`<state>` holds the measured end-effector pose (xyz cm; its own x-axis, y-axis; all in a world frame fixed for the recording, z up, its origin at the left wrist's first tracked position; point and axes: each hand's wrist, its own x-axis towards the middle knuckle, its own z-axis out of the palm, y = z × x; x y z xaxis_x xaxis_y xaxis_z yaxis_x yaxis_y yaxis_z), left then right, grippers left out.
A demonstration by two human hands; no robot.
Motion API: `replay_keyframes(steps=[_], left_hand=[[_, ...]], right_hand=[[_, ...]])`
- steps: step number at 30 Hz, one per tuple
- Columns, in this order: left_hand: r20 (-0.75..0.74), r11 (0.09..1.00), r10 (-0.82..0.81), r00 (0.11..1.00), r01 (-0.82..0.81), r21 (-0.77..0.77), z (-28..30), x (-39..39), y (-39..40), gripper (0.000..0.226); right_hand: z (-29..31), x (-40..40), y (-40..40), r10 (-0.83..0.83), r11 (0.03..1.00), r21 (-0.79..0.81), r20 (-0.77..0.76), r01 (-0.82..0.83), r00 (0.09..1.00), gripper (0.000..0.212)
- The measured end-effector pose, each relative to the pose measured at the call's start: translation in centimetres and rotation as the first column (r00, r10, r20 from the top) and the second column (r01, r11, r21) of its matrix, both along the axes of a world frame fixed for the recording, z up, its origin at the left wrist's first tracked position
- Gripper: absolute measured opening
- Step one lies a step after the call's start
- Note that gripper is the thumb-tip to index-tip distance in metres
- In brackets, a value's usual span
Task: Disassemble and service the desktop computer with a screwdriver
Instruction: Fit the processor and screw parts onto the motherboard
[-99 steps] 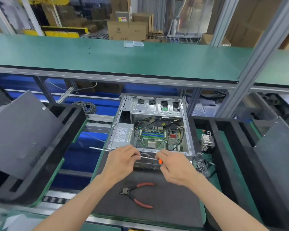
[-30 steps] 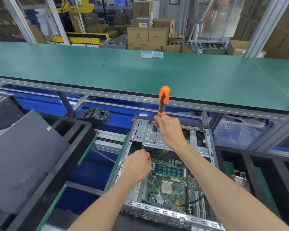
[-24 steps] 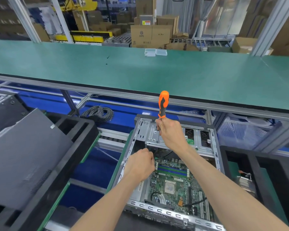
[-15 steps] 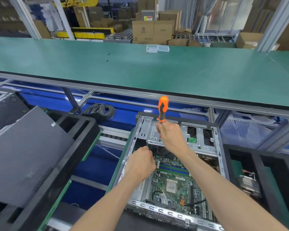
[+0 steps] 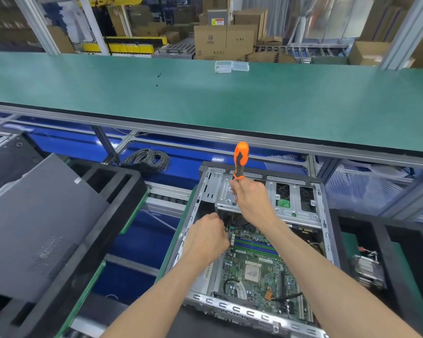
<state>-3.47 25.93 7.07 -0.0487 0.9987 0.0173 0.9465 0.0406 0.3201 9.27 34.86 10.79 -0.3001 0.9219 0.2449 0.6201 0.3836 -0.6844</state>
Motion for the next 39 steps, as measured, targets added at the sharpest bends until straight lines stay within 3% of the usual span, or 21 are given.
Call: replay_keyframes(steps=[11, 16, 20, 39], left_hand=[[-0.002, 1.0, -0.006, 1.0, 0.006, 0.008, -0.08, -0.05, 0.05, 0.02], [0.001, 1.0, -0.012, 1.0, 0.012, 0.014, -0.19, -0.09, 0.06, 0.021], [-0.008, 1.0, -0.023, 1.0, 0.023, 0.012, -0.16, -0.07, 0.08, 0.023], [-0.016, 1.0, -0.026, 1.0, 0.026, 0.004, -0.02, -0.05, 0.08, 0.022]], right_hand=[[0.0, -0.4, 0.12, 0.0, 0.999, 0.035, 0.06, -0.003, 0.998, 0.034], [0.08, -0.26, 0.2, 0.015, 0.998, 0.06, 0.166, -0.025, 0.986, 0.034], [0.2, -0.18, 0.13, -0.001, 1.0, 0.029, 0.054, -0.001, 0.999, 0.032], [0.42, -0.31, 0.09, -0.027, 1.0, -0.004, 0.031, 0.027, 0.999, 0.034]])
